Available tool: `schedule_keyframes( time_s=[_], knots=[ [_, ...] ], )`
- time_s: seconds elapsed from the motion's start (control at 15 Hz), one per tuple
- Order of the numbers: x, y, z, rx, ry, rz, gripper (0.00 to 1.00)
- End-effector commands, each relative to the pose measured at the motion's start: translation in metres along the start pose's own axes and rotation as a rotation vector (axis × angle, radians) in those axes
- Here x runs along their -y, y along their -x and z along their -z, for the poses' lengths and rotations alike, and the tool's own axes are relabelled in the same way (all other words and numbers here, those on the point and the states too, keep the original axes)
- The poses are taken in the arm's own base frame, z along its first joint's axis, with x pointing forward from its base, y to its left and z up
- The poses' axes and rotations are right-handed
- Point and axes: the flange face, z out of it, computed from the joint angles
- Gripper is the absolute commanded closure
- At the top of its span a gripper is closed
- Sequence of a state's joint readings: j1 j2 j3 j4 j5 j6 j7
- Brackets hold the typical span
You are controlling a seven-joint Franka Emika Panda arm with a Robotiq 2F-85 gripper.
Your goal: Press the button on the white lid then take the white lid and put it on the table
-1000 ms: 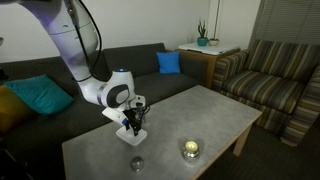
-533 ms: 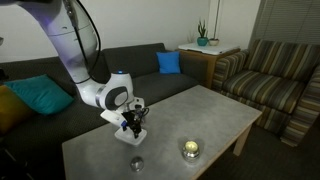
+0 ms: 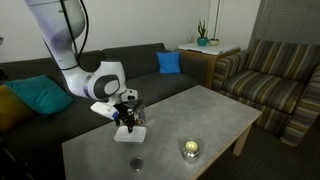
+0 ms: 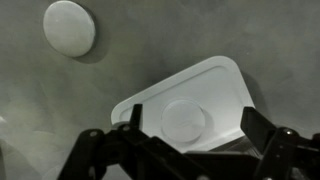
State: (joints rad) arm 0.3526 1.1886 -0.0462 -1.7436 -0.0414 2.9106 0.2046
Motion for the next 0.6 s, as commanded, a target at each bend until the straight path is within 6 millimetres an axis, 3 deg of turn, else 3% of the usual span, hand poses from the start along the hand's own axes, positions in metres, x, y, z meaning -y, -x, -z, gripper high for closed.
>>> schedule_keyframes(
  time_s=[0.0,0.2,0.53],
  knots=[
    [0.002,0.024,0.054,0.033,0.015,0.059,0.00],
    [0.005,0.026,0.086,0.031,0.021,0.115,0.00],
    [0.007,0.017,0.119,0.013,0.037,0.206,0.00]
  ],
)
